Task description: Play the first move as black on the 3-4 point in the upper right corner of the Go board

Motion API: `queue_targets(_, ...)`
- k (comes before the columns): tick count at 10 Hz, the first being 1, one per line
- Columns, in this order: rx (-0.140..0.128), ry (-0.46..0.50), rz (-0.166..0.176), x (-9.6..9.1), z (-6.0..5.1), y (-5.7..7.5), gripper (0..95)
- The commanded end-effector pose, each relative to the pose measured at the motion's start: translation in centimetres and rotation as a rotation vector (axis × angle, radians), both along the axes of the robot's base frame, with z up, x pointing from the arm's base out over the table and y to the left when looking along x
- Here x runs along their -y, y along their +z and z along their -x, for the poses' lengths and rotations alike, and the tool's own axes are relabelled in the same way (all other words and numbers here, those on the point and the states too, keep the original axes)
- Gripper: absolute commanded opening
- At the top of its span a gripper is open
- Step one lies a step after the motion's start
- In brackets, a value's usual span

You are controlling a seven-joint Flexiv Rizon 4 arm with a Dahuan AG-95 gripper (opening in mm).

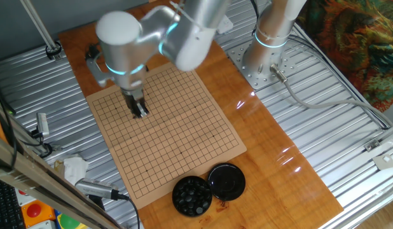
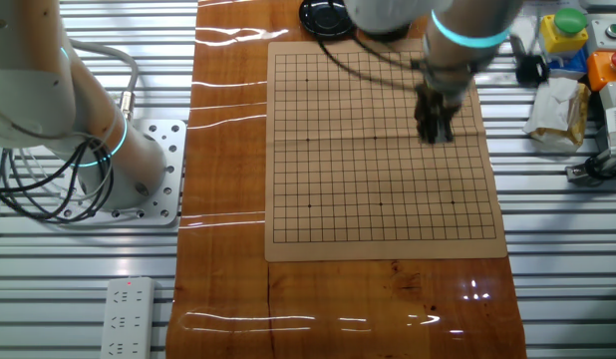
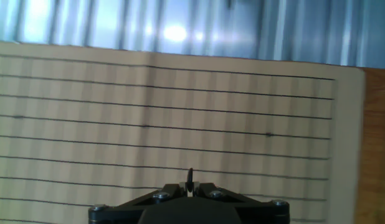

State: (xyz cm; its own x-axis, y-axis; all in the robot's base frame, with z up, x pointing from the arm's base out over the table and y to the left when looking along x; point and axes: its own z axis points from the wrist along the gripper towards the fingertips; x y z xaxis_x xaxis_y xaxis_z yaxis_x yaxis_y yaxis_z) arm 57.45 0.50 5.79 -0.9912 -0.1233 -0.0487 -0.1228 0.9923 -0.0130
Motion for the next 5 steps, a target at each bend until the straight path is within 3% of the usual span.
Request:
queue_targets(1, 0.000, 0.018, 0.002, 1.7, -0.2, -0.7, 0.0)
queue_targets(5, -0.001, 0.037, 0.001, 3.3, -1.5, -0.5, 0.0)
